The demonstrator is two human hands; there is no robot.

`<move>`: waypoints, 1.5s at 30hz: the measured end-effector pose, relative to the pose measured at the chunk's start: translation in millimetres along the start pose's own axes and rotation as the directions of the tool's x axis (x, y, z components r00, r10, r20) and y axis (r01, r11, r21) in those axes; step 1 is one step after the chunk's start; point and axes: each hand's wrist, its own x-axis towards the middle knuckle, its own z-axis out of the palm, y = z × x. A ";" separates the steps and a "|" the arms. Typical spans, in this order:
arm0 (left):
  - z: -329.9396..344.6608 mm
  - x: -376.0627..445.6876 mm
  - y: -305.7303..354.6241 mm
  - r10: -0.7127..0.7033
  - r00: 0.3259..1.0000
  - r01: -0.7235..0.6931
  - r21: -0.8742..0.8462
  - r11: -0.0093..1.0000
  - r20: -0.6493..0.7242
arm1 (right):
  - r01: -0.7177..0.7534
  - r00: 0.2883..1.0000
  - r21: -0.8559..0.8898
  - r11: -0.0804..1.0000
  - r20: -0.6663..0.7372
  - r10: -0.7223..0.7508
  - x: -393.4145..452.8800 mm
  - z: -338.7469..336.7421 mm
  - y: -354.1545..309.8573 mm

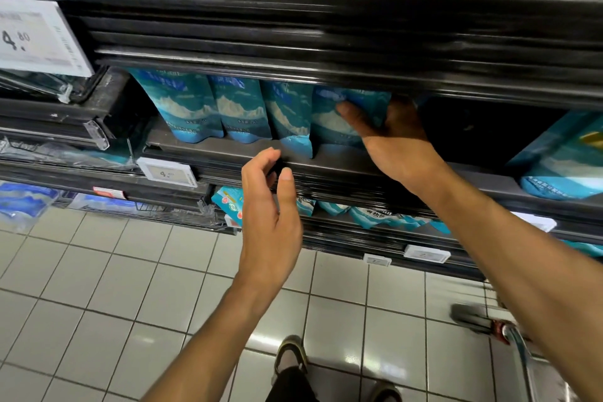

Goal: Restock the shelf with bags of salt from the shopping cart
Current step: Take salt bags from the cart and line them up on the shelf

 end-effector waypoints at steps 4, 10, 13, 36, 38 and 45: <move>0.8 -0.2 0.3 0.001 1.000 -0.001 -0.003 1.000 -0.001 | -0.031 0.999 -0.025 0.999 0.019 0.031 -5.5 0.9 0.2; 0.0 -2.3 0.4 0.017 1.000 -0.017 -0.011 1.000 -0.003 | -0.122 0.992 0.073 0.990 0.032 0.120 -24.1 -2.4 -0.6; 1.2 -12.3 4.7 0.051 0.999 -0.051 -0.009 0.999 -0.011 | -0.087 0.994 0.092 0.992 0.070 0.081 -39.7 -10.7 1.9; 193.0 -238.7 266.4 0.282 0.428 -0.090 -0.270 0.959 0.859 | -0.213 0.202 0.412 0.886 -0.869 0.452 -471.5 -338.3 -62.2; 225.5 -275.5 294.5 0.295 0.290 -0.073 -0.286 0.955 0.910 | -0.319 0.067 0.448 0.835 -0.868 0.492 -508.3 -377.0 -35.8; 361.1 -420.7 309.4 -0.162 -0.310 -0.474 -0.004 0.880 0.937 | -0.691 -0.132 0.663 0.286 -0.505 0.853 -635.9 -424.4 119.3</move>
